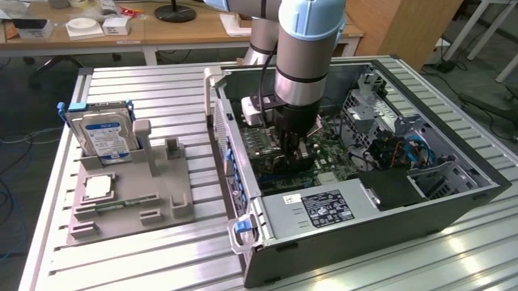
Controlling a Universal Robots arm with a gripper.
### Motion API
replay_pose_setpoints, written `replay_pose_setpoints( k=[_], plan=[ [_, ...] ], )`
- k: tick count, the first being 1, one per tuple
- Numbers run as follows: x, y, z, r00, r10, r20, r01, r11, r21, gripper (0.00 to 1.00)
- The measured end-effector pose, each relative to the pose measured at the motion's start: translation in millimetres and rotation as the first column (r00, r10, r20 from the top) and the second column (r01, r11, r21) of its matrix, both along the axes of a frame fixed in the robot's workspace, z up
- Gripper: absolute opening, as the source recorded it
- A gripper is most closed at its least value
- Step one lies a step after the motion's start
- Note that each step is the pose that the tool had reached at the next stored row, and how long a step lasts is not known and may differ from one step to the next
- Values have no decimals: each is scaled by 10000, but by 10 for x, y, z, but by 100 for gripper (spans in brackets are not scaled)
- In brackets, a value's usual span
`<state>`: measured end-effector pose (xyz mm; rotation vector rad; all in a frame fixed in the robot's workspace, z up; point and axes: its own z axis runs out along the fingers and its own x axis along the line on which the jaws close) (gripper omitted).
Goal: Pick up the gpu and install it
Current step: 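Insert the gpu into the slot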
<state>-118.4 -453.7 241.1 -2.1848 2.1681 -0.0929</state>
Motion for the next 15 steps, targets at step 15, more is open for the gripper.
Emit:
replay_pose_setpoints(
  k=[15],
  plan=[
    [-4,0,0,10000,-1,-1,1,10000,-1,26]
  ],
)
